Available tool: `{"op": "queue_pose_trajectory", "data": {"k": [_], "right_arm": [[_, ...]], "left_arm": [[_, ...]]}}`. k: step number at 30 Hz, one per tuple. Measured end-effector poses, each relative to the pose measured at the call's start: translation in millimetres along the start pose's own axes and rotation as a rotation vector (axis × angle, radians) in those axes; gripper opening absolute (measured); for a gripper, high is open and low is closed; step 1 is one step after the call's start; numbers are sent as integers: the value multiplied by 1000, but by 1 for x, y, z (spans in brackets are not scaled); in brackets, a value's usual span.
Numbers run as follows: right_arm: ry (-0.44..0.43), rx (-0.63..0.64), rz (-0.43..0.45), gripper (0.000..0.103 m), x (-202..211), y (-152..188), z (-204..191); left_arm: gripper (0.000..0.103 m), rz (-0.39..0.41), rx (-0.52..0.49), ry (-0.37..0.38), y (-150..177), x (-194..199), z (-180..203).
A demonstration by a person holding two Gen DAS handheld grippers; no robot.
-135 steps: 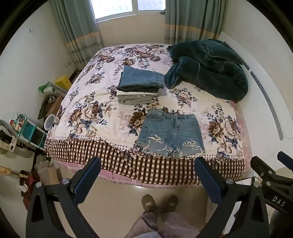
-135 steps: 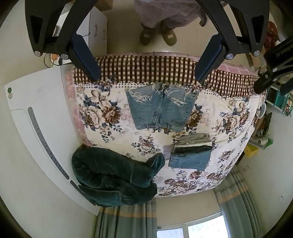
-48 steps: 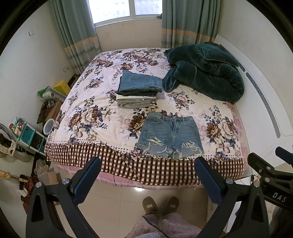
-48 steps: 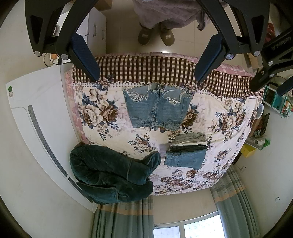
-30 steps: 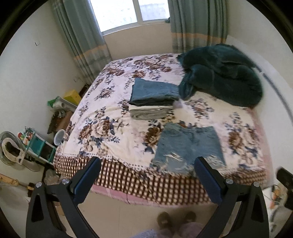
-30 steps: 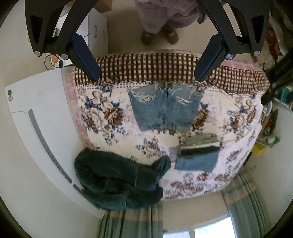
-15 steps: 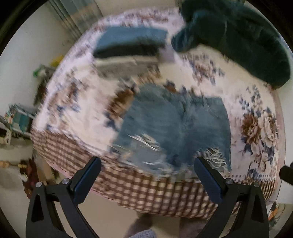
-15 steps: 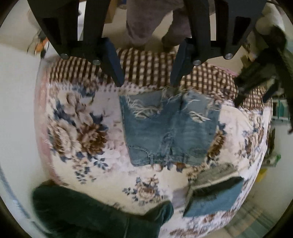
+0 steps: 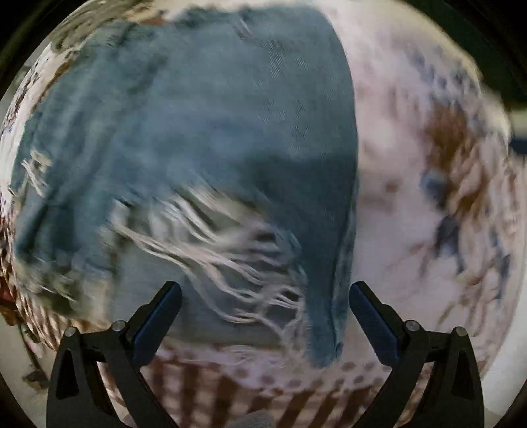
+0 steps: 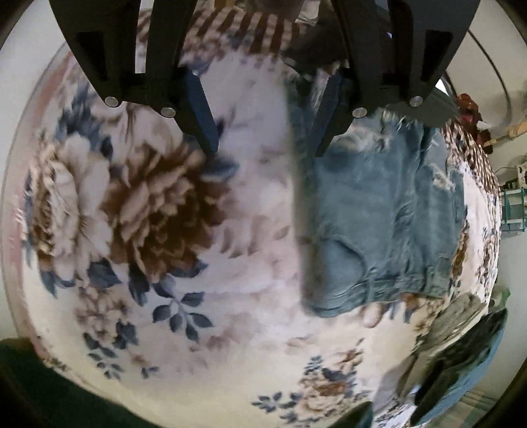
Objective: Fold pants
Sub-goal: 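Lower both grippers to the waistband of the denim shorts and grasp it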
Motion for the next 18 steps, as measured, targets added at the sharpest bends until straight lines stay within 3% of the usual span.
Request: {"op": "queue_pose_trajectory", "data": {"k": [3,4,5,6,7,8,15,17,18], "right_arm": [[-65,10,-6,67,-17,-18,-5],[-89,16,-10,68,-21,-23,-9],[-123,28,-12,68,-25,-31,-16],[-144,36,-11,68,-27,-38,-23],[-157,41,-13,68,-28,-41,-30],[-174,48,-17,68,-31,-46,-38],[-271,16,-98,68,-59,-89,-84],[-288,-9,-117,50,-67,-94,-92],[-297,-20,-106,18,-66,-96,-95]], "left_arm": [[99,45,-26,-69,2,-8,2],[91,59,-26,-63,1,-5,3],[72,70,-29,-54,0,-3,5],[60,86,-40,-42,-1,3,7],[28,98,-55,-20,-3,10,12],[9,103,-64,-10,-4,18,13],[5,133,-53,43,-21,69,0],[5,144,-69,52,-21,84,0],[5,153,-81,50,-20,95,3]]}}
Point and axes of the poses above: each gripper's, at about its wrist camera, not at the fingertips, and x roughly against the way its jaws point, z to its right, y to its underside, the point moved 8 cm from there along -x, roughly the way its jaws point, and after that the axes turned 14 degrees about y, right-handed, at the moved point
